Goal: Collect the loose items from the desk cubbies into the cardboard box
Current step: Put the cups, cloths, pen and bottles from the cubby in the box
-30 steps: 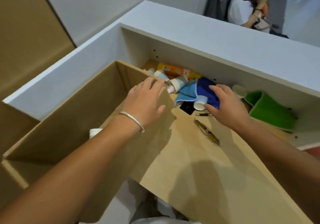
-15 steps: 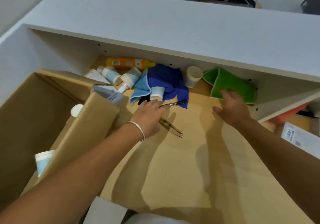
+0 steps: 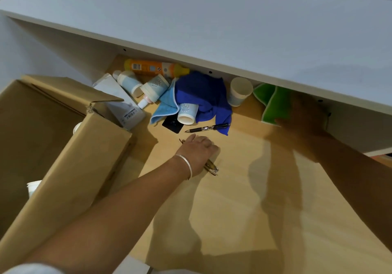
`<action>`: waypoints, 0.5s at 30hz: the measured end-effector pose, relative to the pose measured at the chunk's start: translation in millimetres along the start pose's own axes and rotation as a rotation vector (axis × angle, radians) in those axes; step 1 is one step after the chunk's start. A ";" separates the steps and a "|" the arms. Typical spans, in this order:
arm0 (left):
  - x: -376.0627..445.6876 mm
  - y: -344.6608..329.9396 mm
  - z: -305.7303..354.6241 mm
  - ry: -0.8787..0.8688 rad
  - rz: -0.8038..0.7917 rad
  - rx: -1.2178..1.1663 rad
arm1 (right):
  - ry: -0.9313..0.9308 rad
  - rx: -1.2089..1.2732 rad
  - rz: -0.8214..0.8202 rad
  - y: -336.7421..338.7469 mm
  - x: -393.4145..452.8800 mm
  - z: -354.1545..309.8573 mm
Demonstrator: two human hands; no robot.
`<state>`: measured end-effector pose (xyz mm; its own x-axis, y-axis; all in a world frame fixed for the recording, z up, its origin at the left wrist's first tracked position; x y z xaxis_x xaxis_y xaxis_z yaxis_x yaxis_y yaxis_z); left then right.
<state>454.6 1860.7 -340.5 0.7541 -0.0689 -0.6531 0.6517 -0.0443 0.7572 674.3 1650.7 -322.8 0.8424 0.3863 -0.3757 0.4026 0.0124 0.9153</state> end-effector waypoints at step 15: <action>-65.7 -44.4 -17.8 0.198 -0.027 -0.029 | 0.093 -0.129 -0.103 -56.6 -79.2 -50.6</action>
<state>377.6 1884.9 -331.4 0.7358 0.1290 -0.6648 0.6718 -0.0148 0.7406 566.7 1666.1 -337.5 0.7601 0.4603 -0.4587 0.4308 0.1716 0.8860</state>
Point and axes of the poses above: each hand's wrist, its own x-axis towards the middle knuckle, its own y-axis out of the back of the hand, z = x × y, the point moved 3 cm from there along x, towards the middle knuckle, and after that the axes turned 14 degrees about -z, right-handed, at the moved point
